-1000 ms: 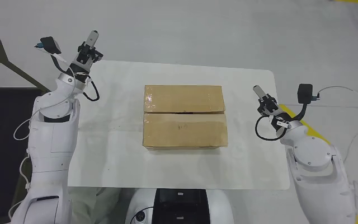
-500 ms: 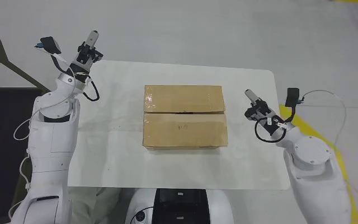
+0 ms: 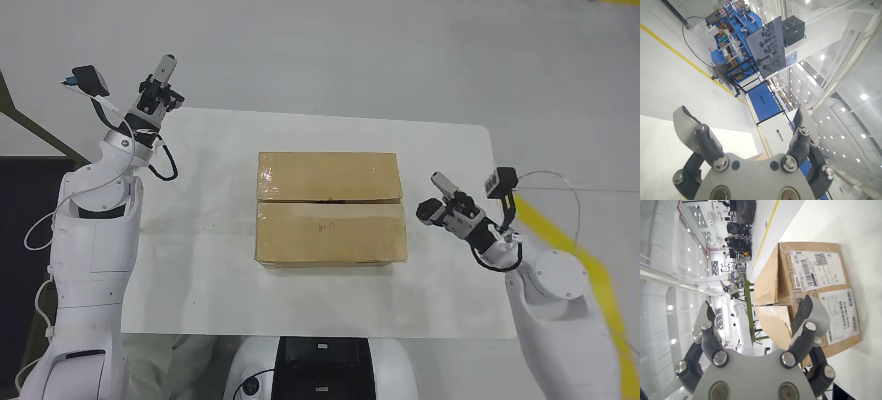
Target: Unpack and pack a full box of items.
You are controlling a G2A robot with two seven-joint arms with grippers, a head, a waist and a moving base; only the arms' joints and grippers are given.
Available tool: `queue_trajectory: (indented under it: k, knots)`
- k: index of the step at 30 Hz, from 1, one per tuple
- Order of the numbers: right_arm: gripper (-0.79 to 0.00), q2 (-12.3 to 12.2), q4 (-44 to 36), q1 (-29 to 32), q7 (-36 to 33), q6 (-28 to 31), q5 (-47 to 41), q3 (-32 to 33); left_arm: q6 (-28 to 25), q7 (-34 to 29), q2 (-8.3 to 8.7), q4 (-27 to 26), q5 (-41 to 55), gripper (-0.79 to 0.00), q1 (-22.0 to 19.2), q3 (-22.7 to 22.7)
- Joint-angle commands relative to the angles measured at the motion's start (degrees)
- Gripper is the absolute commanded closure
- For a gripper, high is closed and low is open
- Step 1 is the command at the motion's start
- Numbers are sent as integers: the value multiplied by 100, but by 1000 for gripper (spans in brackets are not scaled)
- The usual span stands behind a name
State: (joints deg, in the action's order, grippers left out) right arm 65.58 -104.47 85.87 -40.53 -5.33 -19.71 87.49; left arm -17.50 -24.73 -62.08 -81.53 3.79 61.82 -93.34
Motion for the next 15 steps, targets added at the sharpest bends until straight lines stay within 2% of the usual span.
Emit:
queue_trajectory:
  k: [1, 7, 15]
  knots:
    - [-785, -7, 23, 10, -169, 171, -37, -22, 0, 0, 0, 0, 0, -785, -1, 0]
    - [-785, -28, 75, 16, -453, 497, 111, -138, 0, 0, 0, 0, 0, -785, -1, 0]
    - [-785, -45, 152, -27, -414, 695, 395, -263, 0, 0, 0, 0, 0, -785, -1, 0]
